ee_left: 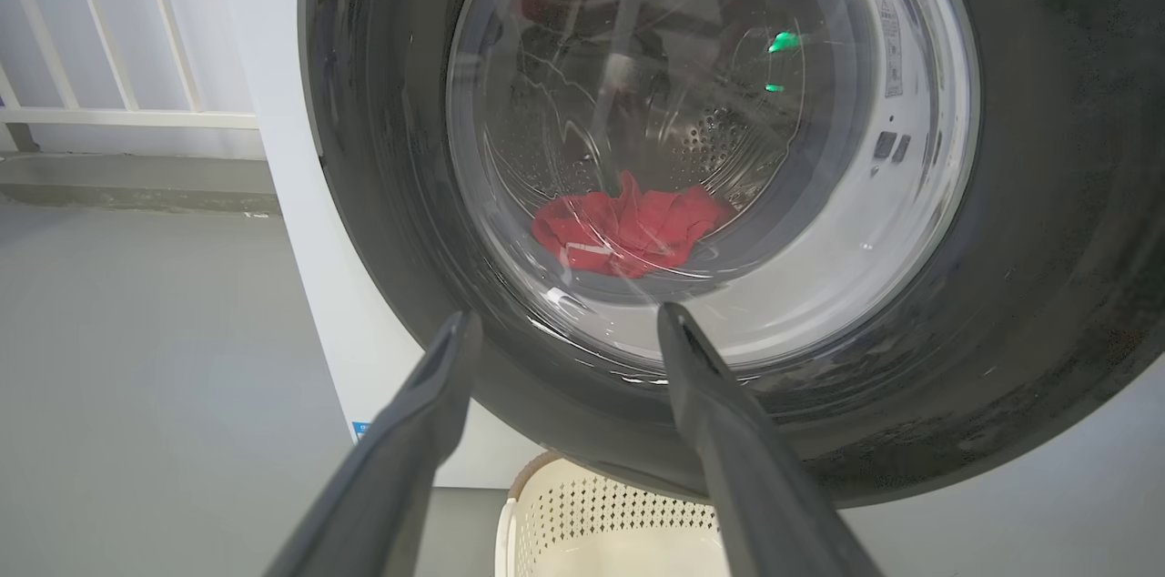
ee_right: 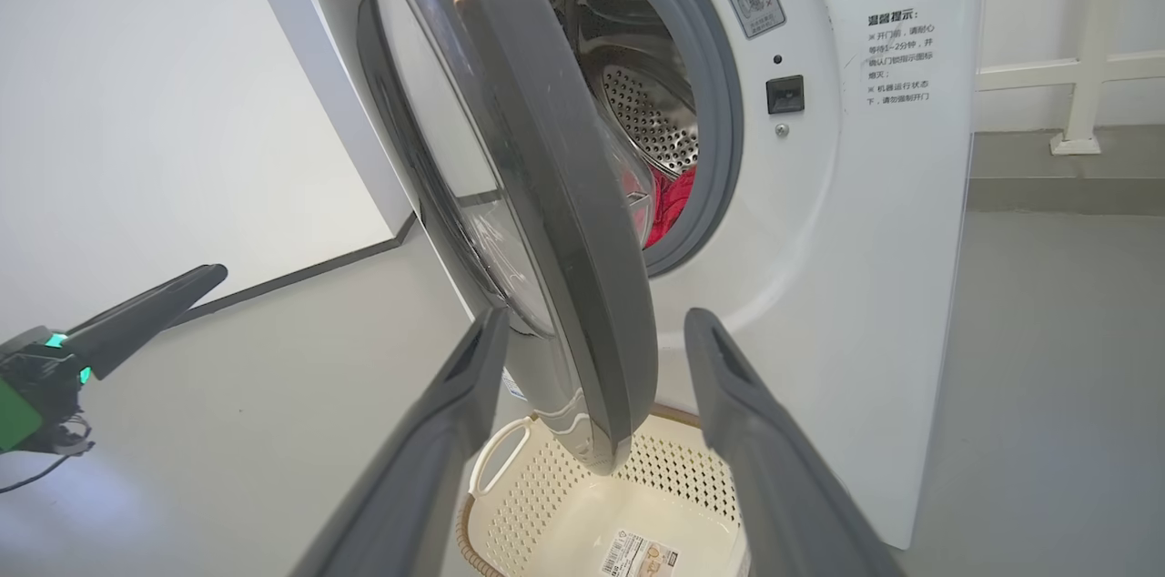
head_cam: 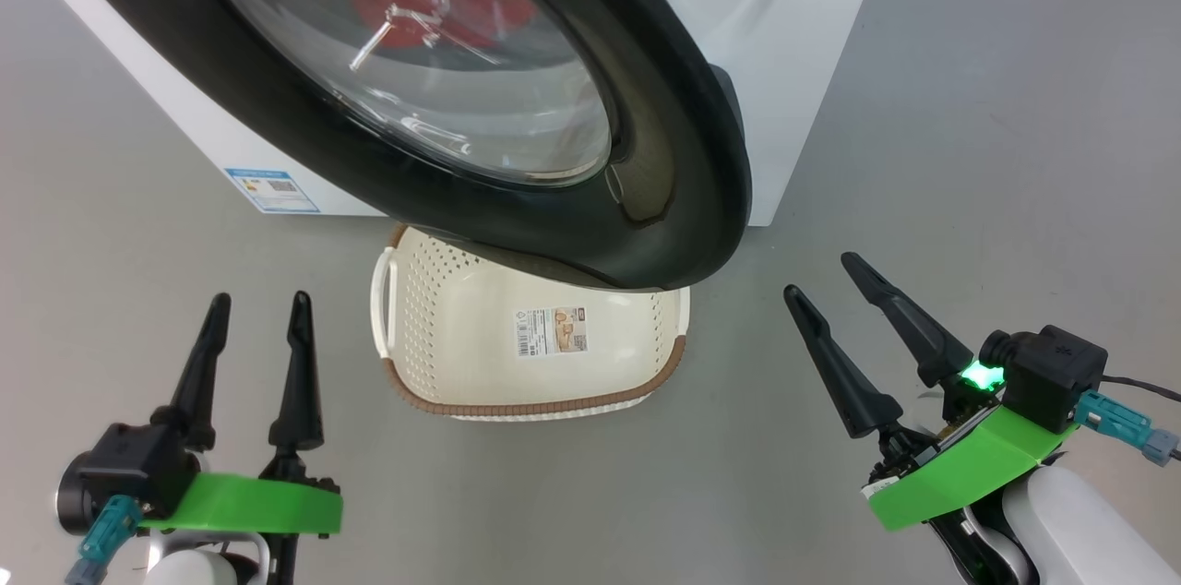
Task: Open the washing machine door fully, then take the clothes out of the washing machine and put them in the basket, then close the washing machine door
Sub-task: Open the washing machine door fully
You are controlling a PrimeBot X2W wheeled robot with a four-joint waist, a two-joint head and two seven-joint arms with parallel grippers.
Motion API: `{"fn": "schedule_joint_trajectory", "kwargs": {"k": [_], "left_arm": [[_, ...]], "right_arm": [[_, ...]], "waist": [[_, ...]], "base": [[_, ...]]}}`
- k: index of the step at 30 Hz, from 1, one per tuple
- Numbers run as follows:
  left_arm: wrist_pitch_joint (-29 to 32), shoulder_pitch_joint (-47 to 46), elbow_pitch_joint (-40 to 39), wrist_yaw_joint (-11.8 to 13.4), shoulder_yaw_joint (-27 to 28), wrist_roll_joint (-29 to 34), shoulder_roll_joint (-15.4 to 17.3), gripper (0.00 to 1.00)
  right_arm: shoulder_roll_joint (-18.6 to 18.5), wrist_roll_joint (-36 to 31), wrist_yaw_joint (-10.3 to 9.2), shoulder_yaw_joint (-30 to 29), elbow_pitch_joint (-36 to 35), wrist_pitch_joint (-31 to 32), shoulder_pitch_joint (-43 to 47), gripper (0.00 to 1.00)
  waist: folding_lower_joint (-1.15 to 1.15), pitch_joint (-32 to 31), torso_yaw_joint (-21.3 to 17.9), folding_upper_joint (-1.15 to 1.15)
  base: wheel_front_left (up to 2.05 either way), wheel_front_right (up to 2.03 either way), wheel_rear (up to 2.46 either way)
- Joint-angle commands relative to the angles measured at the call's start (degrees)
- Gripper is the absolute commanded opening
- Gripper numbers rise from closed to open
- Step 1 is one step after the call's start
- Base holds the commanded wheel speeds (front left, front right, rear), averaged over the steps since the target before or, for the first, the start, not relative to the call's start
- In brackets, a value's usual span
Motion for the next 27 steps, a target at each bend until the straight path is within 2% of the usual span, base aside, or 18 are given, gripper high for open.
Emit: {"fn": "schedule_joint_trajectory", "kwargs": {"k": [1, 11, 12, 13, 14, 15, 16, 22, 27], "left_arm": [[-0.47, 0.43, -1.35, -0.18, 1.80, 0.56, 1.14, 1.00], [-0.47, 0.53, -1.20, -0.18, 1.79, 0.60, 1.12, 1.00], [-0.47, 0.53, -1.21, -0.18, 1.76, 0.60, 1.12, 1.00], [-0.47, 0.53, -1.20, -0.18, 1.76, 0.60, 1.11, 1.00], [-0.47, 0.54, -1.19, -0.18, 1.77, 0.60, 1.11, 1.00], [-0.47, 0.54, -1.18, -0.18, 1.79, 0.60, 1.11, 1.00], [-0.47, 0.54, -1.17, -0.18, 1.83, 0.61, 1.11, 1.00], [-0.47, 0.63, -1.21, -0.18, 1.94, 0.58, 1.10, 1.00], [-0.47, 0.60, -1.30, -0.18, 2.07, 0.64, 1.10, 1.00]], "right_arm": [[-0.28, -0.71, 0.09, 0.74, -1.18, -0.69, 0.77, 1.00], [-0.95, -0.65, 0.09, 1.21, -1.06, -0.69, 0.18, 1.00], [-1.05, -0.69, 0.09, 1.20, -1.16, -0.69, 0.07, 0.90], [-1.13, -0.72, 0.09, 1.18, -1.29, -0.69, -0.03, 0.49], [-1.21, -0.76, 0.09, 1.15, -1.47, -0.69, -0.12, 0.34], [-1.31, -0.83, 0.09, 1.03, -1.68, -0.69, -0.23, 0.12], [-1.39, -0.81, 0.09, 0.83, -1.85, -0.69, -0.32, 0.00], [-1.37, 2.69, 0.09, -0.65, -3.60, -0.69, -1.64, 0.00], [-1.92, 9.62, 0.09, -2.77, -3.85, -0.69, -3.99, 0.00]], "waist": [[0.00, -0.01, -0.01, 0.00], [0.00, -0.35, -0.07, 0.00], [0.00, -0.37, -0.06, 0.00], [0.00, -0.41, -0.05, 0.00], [0.00, -0.45, -0.05, 0.00], [0.00, -0.46, -0.03, 0.00], [0.00, -0.49, -0.03, 0.00], [0.00, -0.53, -0.01, 0.00], [0.00, -0.48, -0.07, 0.00]], "base": [[0.00, 0.00, 0.00], [0.00, 0.00, 0.00], [0.00, 0.00, 0.00], [0.00, 0.00, 0.00], [0.00, 0.00, 0.00], [0.00, 0.00, 0.00], [0.00, 0.00, 0.00], [0.00, 0.00, 0.00], [0.00, 0.00, 0.00]]}}
